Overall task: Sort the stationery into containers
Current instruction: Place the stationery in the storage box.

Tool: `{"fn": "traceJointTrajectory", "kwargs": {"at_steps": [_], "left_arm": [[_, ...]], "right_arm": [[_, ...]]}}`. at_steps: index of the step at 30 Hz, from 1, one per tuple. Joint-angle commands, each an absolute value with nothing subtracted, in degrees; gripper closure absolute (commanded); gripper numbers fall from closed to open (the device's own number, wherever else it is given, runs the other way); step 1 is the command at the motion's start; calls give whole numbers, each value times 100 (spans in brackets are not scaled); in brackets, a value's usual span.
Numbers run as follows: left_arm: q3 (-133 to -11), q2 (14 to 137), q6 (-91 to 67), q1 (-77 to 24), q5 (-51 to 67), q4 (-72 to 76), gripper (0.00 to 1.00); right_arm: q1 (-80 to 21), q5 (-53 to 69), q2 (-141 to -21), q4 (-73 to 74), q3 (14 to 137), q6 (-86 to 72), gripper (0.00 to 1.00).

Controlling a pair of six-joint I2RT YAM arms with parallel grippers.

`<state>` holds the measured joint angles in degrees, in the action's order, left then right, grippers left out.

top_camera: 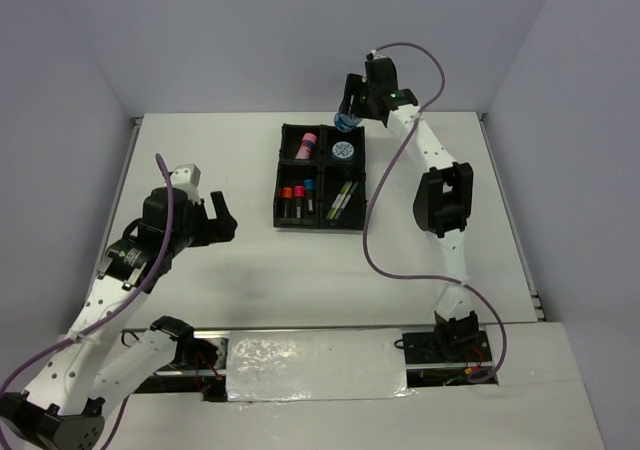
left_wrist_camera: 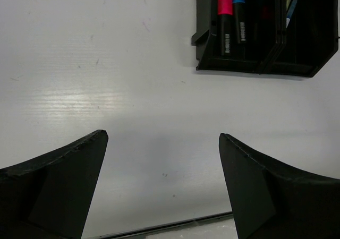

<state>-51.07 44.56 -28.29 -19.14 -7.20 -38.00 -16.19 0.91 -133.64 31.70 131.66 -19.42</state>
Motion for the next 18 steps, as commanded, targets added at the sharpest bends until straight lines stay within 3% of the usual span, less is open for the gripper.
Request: {"fn": "traceJointTrajectory", "kwargs": {"at_steps": [1, 5, 11, 15, 18], "left_arm": [[-5080, 4430, -2646, -1881, -554, -3542, 1], [-5080, 4403, -2628, -1881, -519, -3533, 1], [-5080, 4430, -2610, -1872, -501, -3524, 1], [-5080, 4456, -2610, -1872, -501, -3533, 1], [-5080, 4474, -2619, -1872, -510, -3542, 1]], "right_arm": [[-1687, 115, -13473, 3059, 13579, -1723, 100], [-1845, -272, -13675, 3120, 13614, -1469, 98], [-1898, -255, -13843, 3208, 13658, -1433, 85], [-1890, -202, -13896, 3243, 13676, -1424, 70], [-1890, -193, -13922, 3278, 13728, -1424, 50]]}}
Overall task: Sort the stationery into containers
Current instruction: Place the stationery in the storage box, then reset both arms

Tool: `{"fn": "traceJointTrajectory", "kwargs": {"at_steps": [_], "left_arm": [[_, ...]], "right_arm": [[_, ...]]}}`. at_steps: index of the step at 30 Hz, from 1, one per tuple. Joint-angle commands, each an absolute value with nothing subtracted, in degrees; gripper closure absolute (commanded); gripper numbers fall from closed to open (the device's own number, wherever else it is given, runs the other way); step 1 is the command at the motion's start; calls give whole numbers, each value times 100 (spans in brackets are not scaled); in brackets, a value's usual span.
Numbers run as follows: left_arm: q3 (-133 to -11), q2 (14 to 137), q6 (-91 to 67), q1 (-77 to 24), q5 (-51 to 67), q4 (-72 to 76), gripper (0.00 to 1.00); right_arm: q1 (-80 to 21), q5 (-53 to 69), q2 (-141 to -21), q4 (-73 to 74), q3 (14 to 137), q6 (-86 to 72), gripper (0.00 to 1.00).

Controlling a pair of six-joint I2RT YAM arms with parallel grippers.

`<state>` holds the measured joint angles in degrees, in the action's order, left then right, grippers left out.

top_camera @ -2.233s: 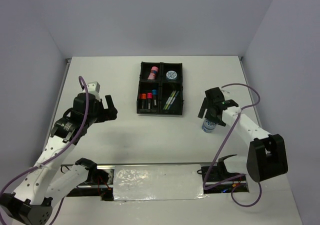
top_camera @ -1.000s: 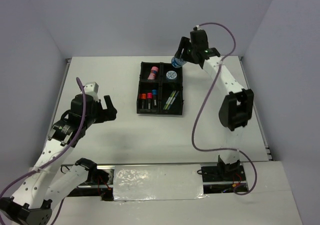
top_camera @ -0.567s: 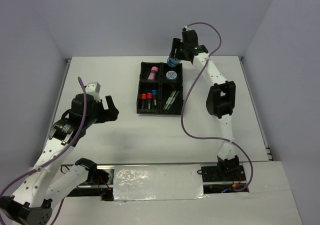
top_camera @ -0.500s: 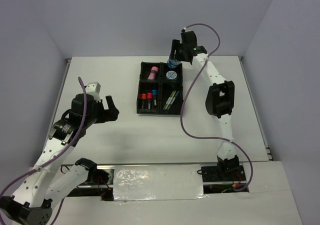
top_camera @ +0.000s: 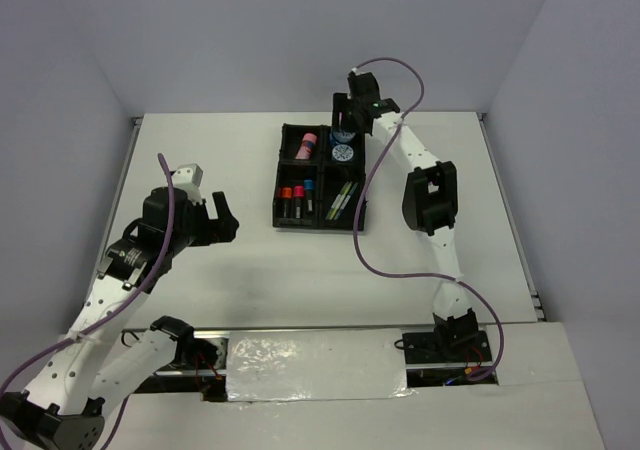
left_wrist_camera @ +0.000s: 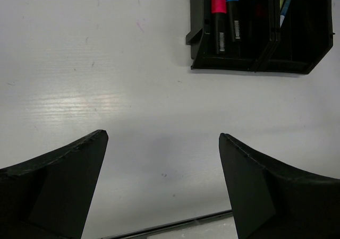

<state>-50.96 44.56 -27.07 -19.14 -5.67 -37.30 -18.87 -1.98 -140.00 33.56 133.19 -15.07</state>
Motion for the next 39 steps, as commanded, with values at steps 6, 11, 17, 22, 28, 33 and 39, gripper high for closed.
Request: {"fn": "traceJointTrajectory", "kwargs": {"at_steps": [6, 11, 17, 22, 28, 33, 39], "left_arm": [[-5098, 4579, -2628, -1872, -554, -3559, 1], [-5124, 4588, -2663, -1863, -659, -3586, 1], [-5238, 4631, -2821, -1522, -1176, -3752, 1], [-5388, 4799, -2909, -600, -1740, -3911, 1], [-5361, 4632, -2839, -114, -1757, -3841, 1], [-5396, 4492, -2786, -114, -1977, -3946, 1], [-5729, 4254, -2751, -114, -2408, -4358, 1]], "right_arm": [[-1890, -325, -13764, 3454, 14018, -1362, 0], [-1890, -378, -13351, 3506, 14071, -1266, 0], [-2477, -840, -12052, 3718, 13300, -995, 0], [-3636, -2056, -10487, 3437, 11589, -589, 0], [-4332, -2469, -9186, 3015, 9626, -1063, 0], [-4430, -2180, -8359, 2637, 8526, -1291, 0], [-4526, -2495, -7516, 2988, 7929, -1336, 0]]}}
